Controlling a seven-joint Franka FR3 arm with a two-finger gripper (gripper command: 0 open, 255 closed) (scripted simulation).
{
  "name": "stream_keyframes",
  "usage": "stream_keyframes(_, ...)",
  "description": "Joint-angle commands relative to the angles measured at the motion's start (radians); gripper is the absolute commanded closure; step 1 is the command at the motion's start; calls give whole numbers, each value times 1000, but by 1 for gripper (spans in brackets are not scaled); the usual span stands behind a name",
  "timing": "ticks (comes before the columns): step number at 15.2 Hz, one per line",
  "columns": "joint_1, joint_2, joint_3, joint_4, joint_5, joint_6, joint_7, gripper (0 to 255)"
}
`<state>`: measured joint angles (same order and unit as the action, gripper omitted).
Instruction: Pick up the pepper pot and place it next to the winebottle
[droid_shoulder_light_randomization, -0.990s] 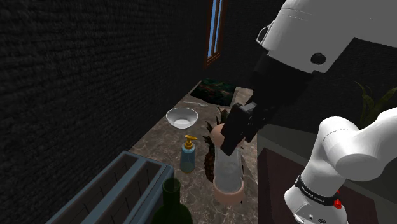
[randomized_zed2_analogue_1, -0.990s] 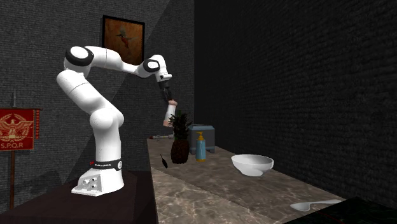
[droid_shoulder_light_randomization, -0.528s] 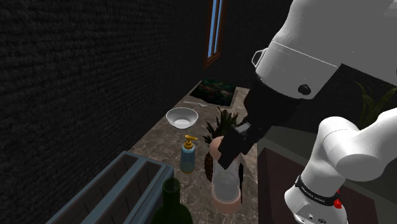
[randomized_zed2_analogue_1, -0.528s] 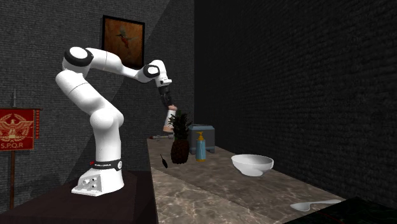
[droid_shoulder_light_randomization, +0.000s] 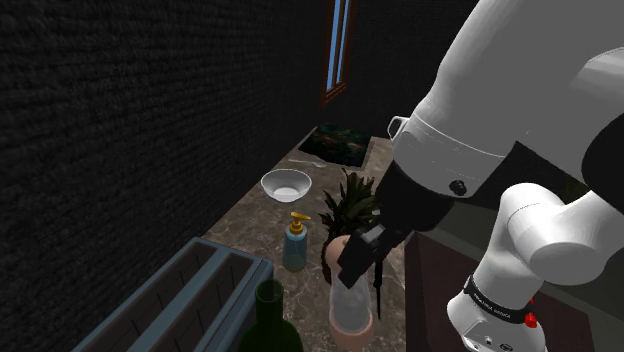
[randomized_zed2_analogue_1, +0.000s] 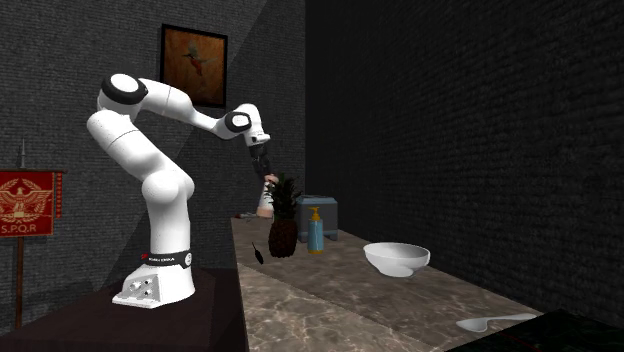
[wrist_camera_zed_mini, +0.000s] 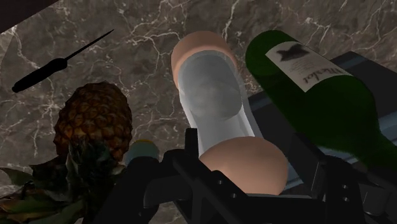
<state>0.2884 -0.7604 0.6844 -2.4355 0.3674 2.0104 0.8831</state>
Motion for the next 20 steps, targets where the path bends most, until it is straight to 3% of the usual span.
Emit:
stream_keyframes(1, 3, 2, 12, -25, 8, 28, 2, 255)
stream_keyframes(20, -1, 99, 151, -218, 77, 322, 17, 255)
